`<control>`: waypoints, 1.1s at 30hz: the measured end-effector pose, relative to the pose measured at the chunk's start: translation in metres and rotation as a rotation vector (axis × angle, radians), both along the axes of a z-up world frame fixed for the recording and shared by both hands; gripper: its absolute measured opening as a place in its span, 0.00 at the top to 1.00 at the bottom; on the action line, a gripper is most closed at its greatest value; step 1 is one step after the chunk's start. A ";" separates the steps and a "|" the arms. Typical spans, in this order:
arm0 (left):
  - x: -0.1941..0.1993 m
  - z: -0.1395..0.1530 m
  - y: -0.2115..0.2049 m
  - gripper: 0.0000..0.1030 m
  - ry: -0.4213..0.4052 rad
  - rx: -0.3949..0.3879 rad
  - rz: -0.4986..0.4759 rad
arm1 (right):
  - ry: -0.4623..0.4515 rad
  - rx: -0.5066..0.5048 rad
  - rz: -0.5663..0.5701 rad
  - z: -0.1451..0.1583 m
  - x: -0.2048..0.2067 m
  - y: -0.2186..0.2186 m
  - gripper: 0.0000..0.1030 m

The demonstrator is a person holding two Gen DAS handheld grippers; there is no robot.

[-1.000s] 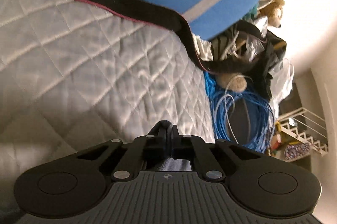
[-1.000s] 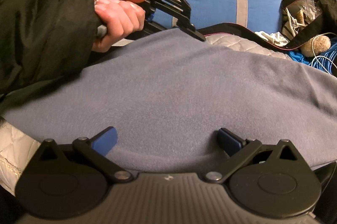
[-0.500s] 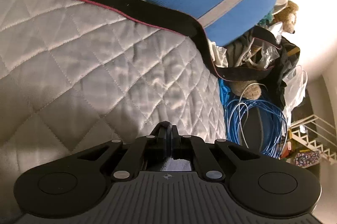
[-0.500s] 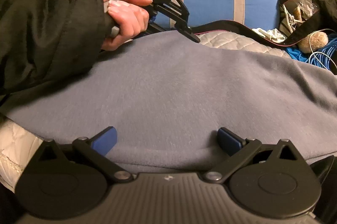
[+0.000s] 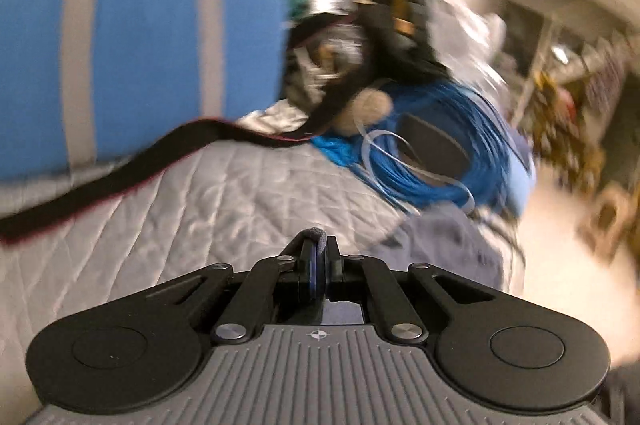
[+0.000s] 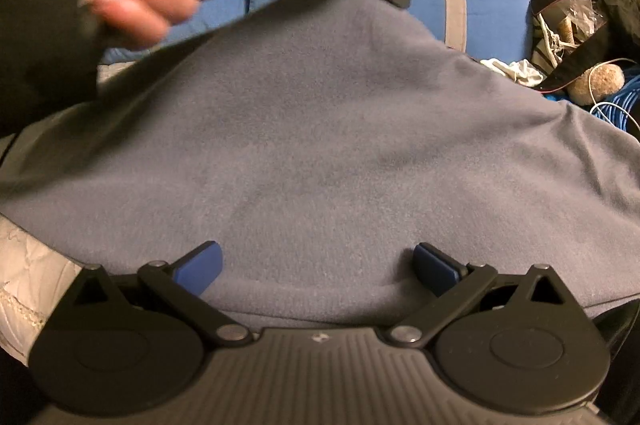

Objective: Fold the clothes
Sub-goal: 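Press the open right tool onto the sweatpants while the left tool closes on the hem, then grasp the grey sweatpants cuff with the left tool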

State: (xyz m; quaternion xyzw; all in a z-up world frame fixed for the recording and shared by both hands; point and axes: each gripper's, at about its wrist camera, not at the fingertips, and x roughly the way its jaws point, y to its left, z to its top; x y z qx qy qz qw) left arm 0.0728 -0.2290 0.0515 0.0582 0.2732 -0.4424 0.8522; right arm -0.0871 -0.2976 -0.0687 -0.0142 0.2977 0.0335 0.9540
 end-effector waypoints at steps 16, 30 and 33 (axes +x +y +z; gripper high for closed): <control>-0.024 -0.030 0.001 0.64 -0.008 0.186 -0.203 | -0.009 0.001 -0.004 -0.003 0.001 -0.002 0.01; 0.054 -0.068 0.000 0.60 0.458 -0.016 -0.212 | -0.010 -0.005 0.002 -0.004 0.002 -0.002 0.01; 0.074 -0.070 -0.004 0.60 0.531 -0.099 -0.171 | -0.011 -0.012 0.007 -0.004 0.002 -0.002 0.01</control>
